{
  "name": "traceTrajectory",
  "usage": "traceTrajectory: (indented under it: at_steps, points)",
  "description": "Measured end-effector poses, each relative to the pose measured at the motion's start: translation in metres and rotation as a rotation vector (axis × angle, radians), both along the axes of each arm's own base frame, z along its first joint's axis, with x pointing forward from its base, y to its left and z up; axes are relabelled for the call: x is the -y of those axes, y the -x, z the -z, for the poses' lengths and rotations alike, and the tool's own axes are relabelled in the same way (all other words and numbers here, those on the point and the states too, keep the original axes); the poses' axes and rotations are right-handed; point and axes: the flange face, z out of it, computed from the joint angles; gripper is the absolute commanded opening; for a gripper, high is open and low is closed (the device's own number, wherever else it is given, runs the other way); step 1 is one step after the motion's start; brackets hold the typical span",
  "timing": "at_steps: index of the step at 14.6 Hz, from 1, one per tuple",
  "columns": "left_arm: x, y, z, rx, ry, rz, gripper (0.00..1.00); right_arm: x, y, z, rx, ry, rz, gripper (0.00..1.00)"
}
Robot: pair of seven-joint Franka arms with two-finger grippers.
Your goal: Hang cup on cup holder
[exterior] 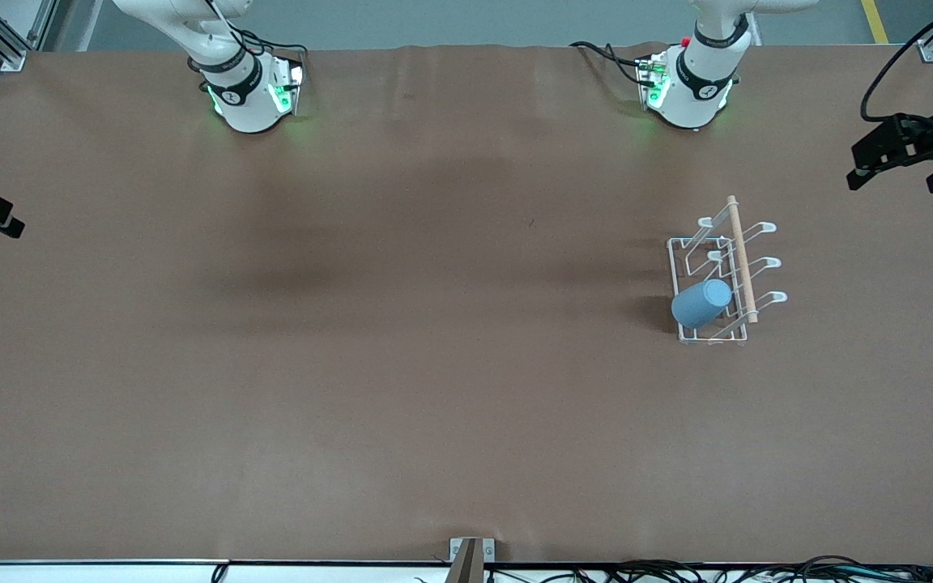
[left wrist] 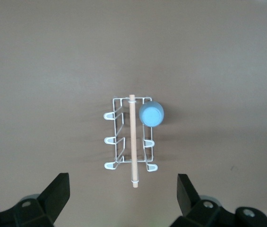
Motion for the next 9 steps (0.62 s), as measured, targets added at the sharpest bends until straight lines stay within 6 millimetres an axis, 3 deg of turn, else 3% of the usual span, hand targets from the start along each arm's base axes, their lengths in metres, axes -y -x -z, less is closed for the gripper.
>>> traceTrajectory:
  at_steps: [3,9]
  points:
    - [0.014,0.002,0.001,-0.006,-0.009,0.013,1.00,0.001,0.000,0.000,0.000,0.001,0.003,1.00]
    - [0.001,0.000,0.002,-0.008,-0.008,-0.012,1.00,0.006,-0.004,-0.004,0.042,0.006,0.011,1.00]
